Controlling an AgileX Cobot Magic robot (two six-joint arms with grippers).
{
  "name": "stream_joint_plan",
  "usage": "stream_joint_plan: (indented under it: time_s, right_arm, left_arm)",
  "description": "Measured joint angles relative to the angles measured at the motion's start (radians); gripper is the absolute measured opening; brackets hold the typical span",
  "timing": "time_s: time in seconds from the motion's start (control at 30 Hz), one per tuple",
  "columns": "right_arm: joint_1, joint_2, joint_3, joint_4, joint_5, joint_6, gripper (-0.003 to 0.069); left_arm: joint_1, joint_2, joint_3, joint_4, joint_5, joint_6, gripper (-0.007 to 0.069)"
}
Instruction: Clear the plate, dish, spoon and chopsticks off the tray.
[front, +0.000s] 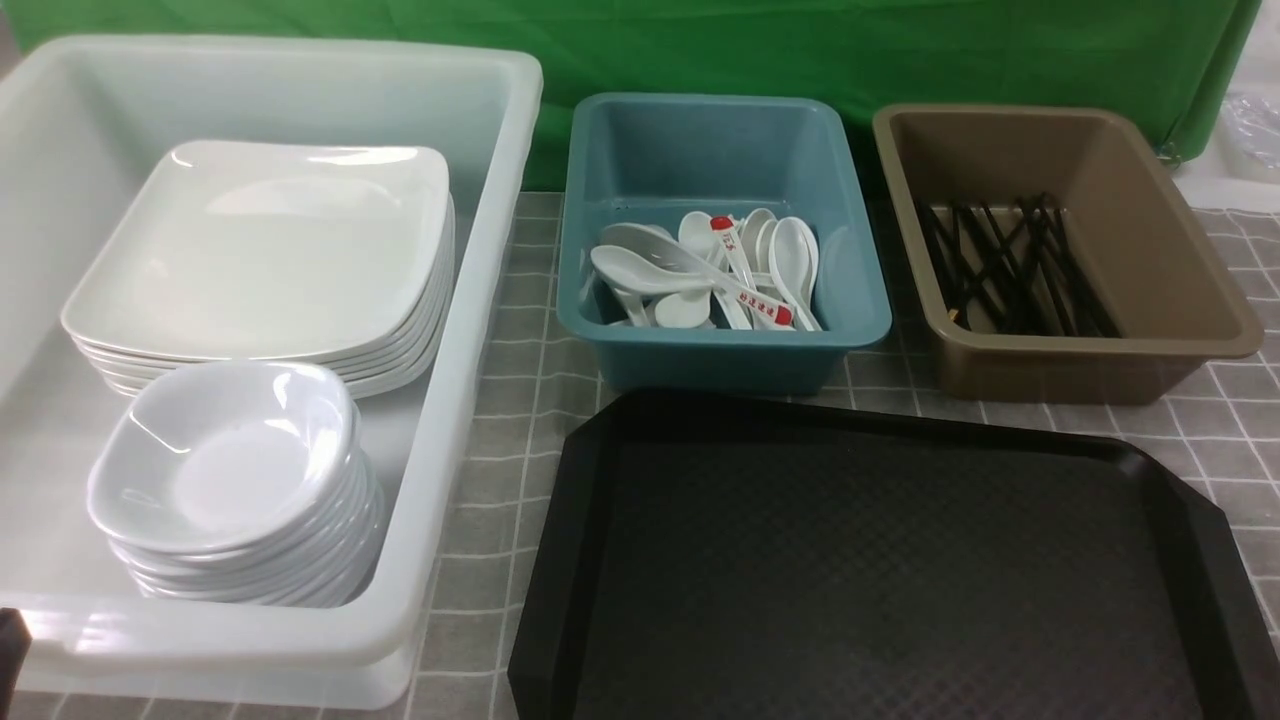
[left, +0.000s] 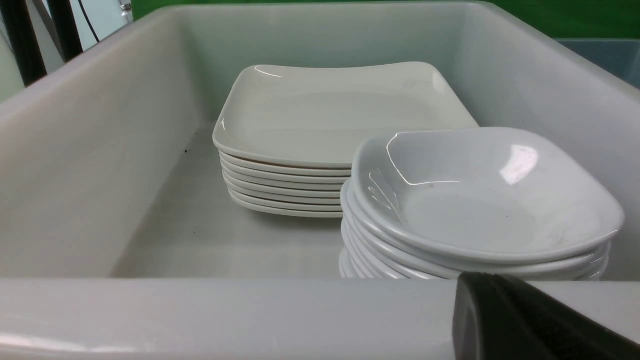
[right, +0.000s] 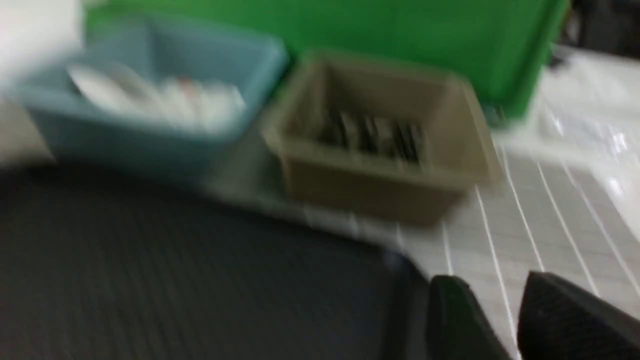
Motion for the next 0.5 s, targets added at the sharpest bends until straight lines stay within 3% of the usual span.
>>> stream_joint_plan:
  time_s: [0.13, 0.5]
  right_arm:
    - [-0.033, -0.047, 0.168, 0.001, -0.026, -0.001, 0.0237]
    - [-0.023, -0.060, 0.174, 0.002, -0.067, 0.072, 0.0237]
  left_arm:
    - [0.000, -0.001, 0.000, 0.000, 0.000, 0.000, 0.0002]
    - [0.000, -0.001, 0.000, 0.005, 0.000, 0.000, 0.0003]
